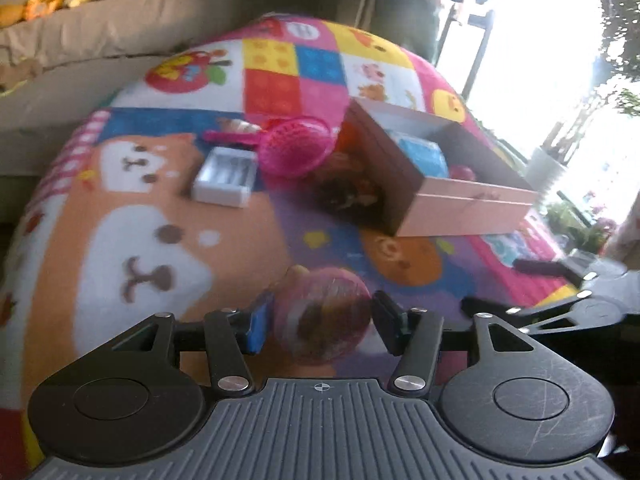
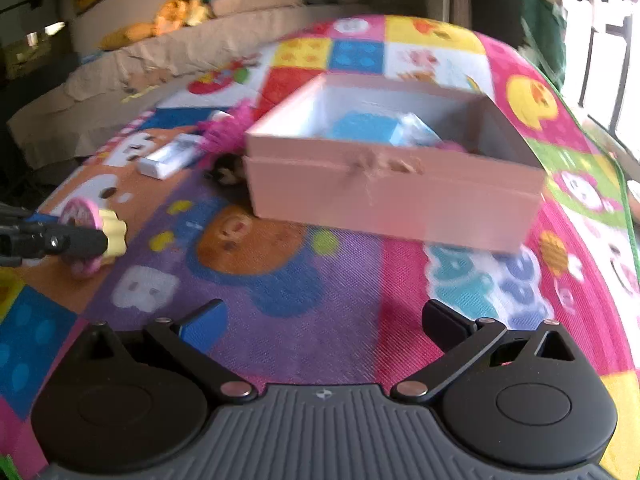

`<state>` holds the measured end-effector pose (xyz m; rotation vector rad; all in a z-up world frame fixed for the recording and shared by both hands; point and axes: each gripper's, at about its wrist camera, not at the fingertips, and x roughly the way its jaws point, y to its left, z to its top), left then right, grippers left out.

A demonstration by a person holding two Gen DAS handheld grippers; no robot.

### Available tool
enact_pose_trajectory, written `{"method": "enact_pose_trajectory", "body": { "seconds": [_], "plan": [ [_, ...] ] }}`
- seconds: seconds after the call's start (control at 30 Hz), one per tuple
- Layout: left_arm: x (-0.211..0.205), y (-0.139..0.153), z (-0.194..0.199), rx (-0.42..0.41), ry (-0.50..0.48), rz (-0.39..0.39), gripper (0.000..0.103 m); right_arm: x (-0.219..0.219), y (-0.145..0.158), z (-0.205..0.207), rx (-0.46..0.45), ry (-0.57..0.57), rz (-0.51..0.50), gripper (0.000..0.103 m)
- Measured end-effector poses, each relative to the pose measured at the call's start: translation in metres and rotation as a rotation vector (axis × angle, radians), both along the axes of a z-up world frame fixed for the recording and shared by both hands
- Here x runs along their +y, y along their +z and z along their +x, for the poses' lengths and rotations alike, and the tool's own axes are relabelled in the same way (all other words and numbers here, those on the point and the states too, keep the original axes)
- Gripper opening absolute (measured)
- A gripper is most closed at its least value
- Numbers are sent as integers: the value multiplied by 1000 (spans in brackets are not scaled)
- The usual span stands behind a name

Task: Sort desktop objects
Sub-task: 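Grasp the pink round container with the left tool, then hold the pink container in left tool while right tool grasps the small doll figure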

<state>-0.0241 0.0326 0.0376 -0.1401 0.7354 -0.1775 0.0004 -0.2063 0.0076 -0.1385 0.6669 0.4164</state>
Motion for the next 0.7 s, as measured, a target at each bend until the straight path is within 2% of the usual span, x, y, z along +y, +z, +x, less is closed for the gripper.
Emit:
{"method": "enact_pose_trajectory", "body": {
  "seconds": [0.03,0.07,0.13,0.2,0.23,0.27,0.37,0.47,0.57,0.6,0.67,0.7],
  "plan": [
    [3,0,-3,-15,23,32,61,9,8,-7,-61,39,-34,98],
    [6,-1,-4,-26,45,59,67,19,15,-13,-126,78,-76,90],
    [13,-3,-3,-39,93,91,73,46,27,-26,-273,162,-202,80],
    [21,-6,-1,-43,141,90,77,74,31,-29,-373,224,-339,63],
    [26,-6,-1,-44,153,79,81,87,30,-26,-393,251,-393,59],
    [30,-7,-2,-50,161,63,83,98,29,-22,-400,276,-436,54],
    [39,-9,-7,-82,172,23,95,131,15,-1,-419,321,-570,50],
    [43,-14,-12,-84,164,-12,95,155,-2,22,-398,326,-672,45],
    [46,-24,-15,-73,158,-37,96,173,-17,41,-394,315,-755,45],
    [47,-26,-16,-73,158,-42,96,176,-22,46,-387,321,-774,42],
    [50,-26,-19,-86,161,-67,96,181,-28,50,-358,339,-788,28],
    [51,-25,-21,-95,163,-73,97,181,-27,48,-362,338,-782,24]
  ]
}}
